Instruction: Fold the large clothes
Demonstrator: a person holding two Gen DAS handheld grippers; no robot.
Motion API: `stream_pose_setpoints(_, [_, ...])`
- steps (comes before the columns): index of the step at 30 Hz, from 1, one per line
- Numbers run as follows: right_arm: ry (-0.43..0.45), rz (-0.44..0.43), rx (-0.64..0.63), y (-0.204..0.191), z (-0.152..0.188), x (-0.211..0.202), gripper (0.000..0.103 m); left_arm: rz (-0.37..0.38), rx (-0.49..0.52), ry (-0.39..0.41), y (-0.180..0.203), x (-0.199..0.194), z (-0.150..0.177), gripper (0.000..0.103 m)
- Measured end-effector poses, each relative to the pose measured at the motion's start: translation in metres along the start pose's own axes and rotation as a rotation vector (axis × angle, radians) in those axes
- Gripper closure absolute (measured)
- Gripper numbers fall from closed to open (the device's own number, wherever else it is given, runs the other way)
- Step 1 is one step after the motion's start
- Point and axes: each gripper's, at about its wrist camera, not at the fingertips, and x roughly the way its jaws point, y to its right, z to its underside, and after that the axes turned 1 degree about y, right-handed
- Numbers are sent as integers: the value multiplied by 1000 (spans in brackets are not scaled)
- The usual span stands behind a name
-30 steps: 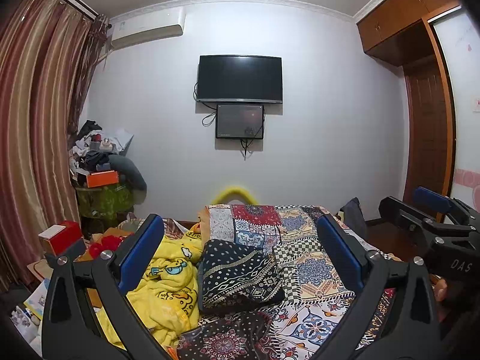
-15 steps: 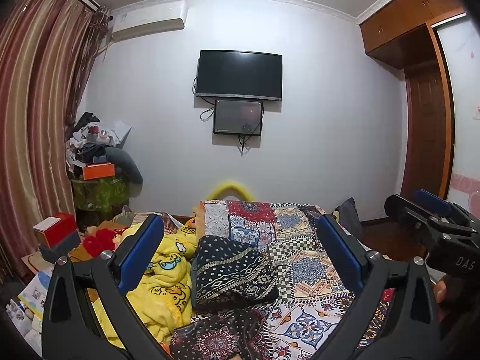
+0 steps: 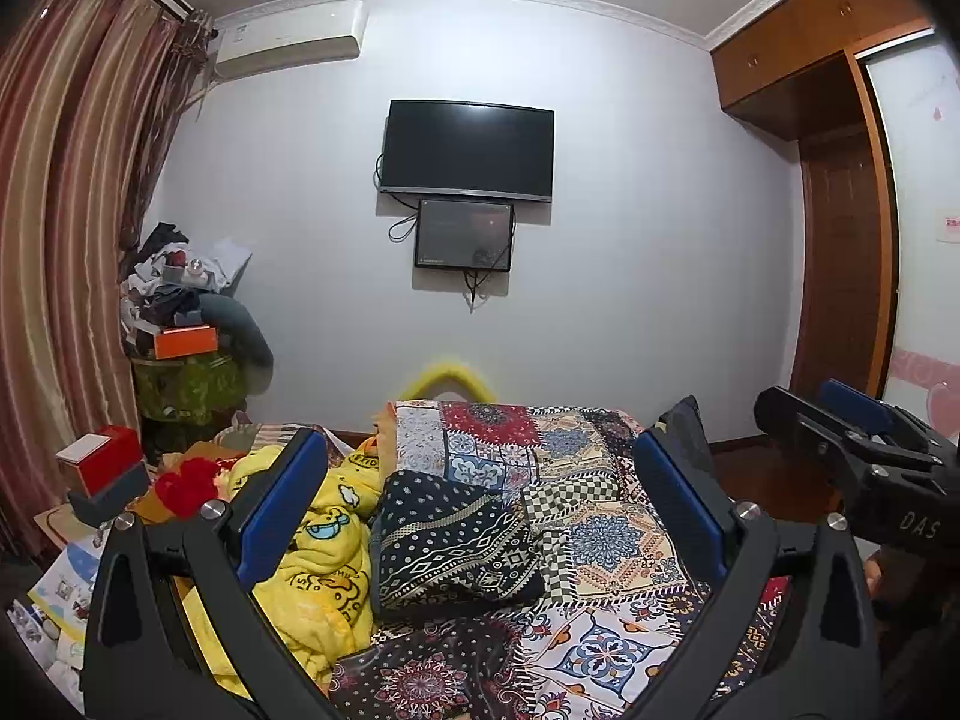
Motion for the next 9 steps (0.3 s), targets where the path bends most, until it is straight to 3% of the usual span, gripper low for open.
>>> stream_pose_setpoints(9, [-4, 2, 3, 1, -1, 1, 0, 1, 4, -6, 3, 0, 1, 0])
